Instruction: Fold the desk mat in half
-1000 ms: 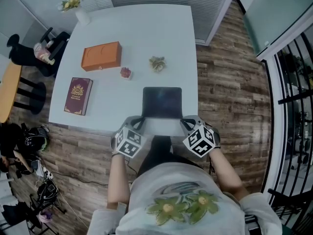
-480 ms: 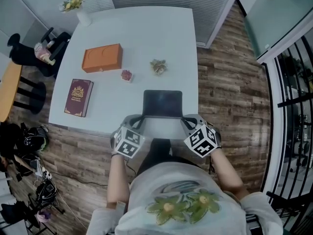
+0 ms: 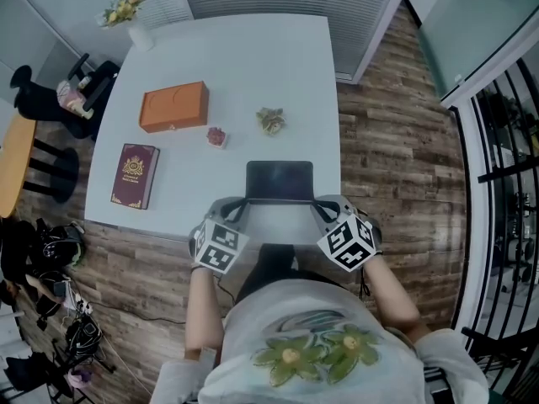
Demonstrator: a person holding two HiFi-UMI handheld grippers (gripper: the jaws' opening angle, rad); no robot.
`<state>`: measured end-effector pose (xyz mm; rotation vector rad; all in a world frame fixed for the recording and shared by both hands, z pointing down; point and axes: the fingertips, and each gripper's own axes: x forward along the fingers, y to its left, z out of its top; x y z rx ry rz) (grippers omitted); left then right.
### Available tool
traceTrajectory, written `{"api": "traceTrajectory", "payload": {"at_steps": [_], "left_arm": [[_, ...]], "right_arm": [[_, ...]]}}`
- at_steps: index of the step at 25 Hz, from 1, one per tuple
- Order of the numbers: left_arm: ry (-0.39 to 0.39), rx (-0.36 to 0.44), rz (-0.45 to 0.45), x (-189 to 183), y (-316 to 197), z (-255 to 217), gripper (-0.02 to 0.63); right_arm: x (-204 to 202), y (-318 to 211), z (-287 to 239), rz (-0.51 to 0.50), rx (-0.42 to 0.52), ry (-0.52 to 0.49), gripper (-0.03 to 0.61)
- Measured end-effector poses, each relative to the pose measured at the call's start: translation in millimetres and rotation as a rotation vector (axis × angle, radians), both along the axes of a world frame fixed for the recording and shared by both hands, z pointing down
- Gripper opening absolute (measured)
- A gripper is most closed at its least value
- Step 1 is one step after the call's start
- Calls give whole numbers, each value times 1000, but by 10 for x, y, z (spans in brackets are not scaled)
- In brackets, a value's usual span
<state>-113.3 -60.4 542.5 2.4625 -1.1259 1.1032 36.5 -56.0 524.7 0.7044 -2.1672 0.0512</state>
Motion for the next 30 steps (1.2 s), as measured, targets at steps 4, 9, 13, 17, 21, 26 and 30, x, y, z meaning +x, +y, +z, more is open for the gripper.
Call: {"api": "traceTrajectory", "payload": {"at_steps": [4,9,13,17,21,26,30], "left_arm": [[9,10,-1,14,-73,-46,14],[24,25,-2,22,-150,-75,14],[35,27,-6,12,-207,-96,14],[41,34,-6,-8,-254,-125,14],[48,37,-12,-14,-312,-123,14],[55,41,-13,-26,-395,-153,14],[61,48,-10,-28,-462,-194,14]], "right_arm": [[17,-63,-36,7,7,-1,23],[30,-107,-47,10,12,3,23],[22,-139,-76,9,13,0,23],[2,-187,-110,9,14,-5,23],[-2,-258,-123,8,20,-6,23],[-8,-363,-165,11,31,-13,23],[-6,-436,-204,21,37,-23,23]]}}
